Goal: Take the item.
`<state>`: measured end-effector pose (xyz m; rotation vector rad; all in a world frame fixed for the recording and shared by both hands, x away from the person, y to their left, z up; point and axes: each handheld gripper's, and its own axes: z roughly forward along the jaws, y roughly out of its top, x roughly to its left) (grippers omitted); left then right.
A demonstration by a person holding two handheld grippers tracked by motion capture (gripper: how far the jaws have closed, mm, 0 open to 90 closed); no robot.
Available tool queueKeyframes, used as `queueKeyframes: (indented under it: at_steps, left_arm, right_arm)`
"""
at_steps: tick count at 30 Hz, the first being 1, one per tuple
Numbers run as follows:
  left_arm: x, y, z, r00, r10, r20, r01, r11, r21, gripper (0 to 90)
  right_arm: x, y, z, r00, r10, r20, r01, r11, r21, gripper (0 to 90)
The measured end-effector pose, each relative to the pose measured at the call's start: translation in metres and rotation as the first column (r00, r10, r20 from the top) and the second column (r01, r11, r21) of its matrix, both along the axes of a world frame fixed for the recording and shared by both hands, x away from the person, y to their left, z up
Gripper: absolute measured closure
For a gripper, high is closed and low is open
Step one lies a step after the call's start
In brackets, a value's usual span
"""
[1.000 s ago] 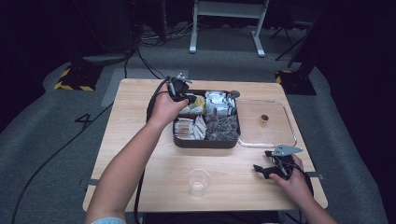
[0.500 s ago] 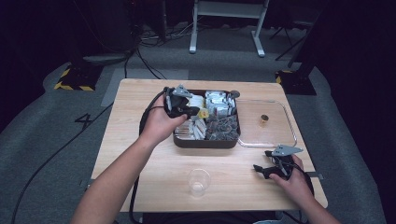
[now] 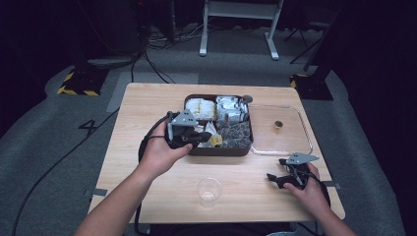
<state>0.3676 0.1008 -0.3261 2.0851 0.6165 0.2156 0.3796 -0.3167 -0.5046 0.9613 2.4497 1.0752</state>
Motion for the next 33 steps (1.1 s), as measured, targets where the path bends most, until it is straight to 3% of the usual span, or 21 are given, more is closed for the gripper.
queueKeyframes:
  at_steps: [4, 9, 16, 22, 33]
  left_arm:
    - [-0.018, -0.003, -0.009, 0.9993, -0.037, 0.003, 0.037, 0.9992, -0.011, 90.0]
    - [-0.029, -0.01, -0.02, 0.9981, -0.061, 0.007, 0.061, 0.9981, -0.009, 90.0]
    - [-0.042, -0.014, -0.04, 0.995, -0.098, -0.017, 0.097, 0.9945, -0.039, 90.0]
    - [-0.051, -0.018, -0.057, 0.9907, -0.126, -0.053, 0.125, 0.992, -0.021, 90.0]
    - [-0.066, -0.015, -0.066, 0.9874, -0.148, -0.055, 0.147, 0.9888, -0.022, 90.0]
  right_arm:
    - [0.0, 0.0, 0.0, 1.0, 0.0, 0.0, 0.0, 1.0, 0.0, 15.1]
    - [0.0, 0.0, 0.0, 1.0, 0.0, 0.0, 0.0, 1.0, 0.0, 15.1]
    - [0.0, 0.0, 0.0, 1.0, 0.0, 0.0, 0.0, 1.0, 0.0, 15.2]
    - [0.0, 0.0, 0.0, 1.0, -0.001, 0.0, 0.001, 1.0, -0.001, 15.1]
    - [0.0, 0.0, 0.0, 1.0, 0.0, 0.0, 0.0, 1.0, 0.0, 15.1]
